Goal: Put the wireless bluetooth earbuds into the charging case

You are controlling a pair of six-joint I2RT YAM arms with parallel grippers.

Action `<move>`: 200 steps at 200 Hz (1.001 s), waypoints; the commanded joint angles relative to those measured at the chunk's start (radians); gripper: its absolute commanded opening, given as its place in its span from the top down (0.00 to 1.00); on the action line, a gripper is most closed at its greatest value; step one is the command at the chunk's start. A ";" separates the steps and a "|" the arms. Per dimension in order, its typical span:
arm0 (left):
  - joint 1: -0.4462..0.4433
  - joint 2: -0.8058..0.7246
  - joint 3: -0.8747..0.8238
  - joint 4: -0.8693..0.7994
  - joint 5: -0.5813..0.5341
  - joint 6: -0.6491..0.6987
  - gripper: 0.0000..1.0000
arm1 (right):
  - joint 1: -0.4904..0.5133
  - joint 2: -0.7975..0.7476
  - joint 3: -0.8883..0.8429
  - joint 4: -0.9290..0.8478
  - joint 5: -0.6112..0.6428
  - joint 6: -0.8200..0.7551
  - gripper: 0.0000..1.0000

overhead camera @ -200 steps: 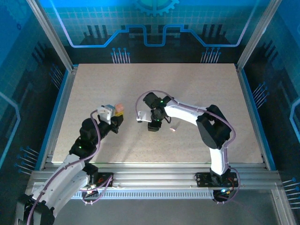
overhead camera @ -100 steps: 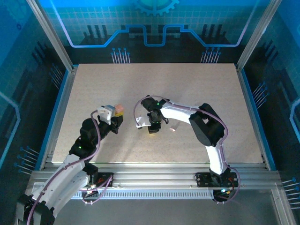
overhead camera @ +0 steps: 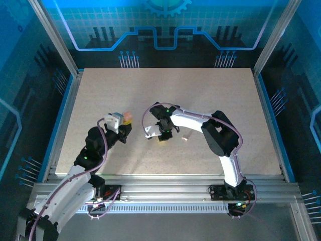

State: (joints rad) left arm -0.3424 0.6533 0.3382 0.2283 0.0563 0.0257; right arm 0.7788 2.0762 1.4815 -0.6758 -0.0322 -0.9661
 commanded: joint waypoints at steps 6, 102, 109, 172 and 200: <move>0.008 -0.001 -0.011 0.024 0.002 0.003 0.83 | -0.002 0.002 0.023 -0.015 0.031 0.009 0.81; 0.008 0.123 -0.033 0.154 0.070 -0.006 0.83 | -0.104 -0.242 -0.055 0.076 -0.150 0.298 0.84; 0.008 0.136 -0.039 0.175 0.075 -0.011 0.83 | -0.116 -0.262 -0.064 0.087 -0.176 0.326 0.84; 0.006 0.293 -0.064 0.397 0.175 -0.064 0.83 | -0.201 -0.386 -0.116 0.182 -0.417 0.579 0.84; 0.003 0.382 -0.058 0.520 0.216 -0.087 0.83 | -0.202 -0.429 -0.133 0.238 -0.452 0.668 0.84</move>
State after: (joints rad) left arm -0.3424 0.9829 0.2867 0.5743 0.2012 -0.0269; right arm 0.5774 1.7039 1.3670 -0.5049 -0.3866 -0.4236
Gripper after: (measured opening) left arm 0.204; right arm 0.164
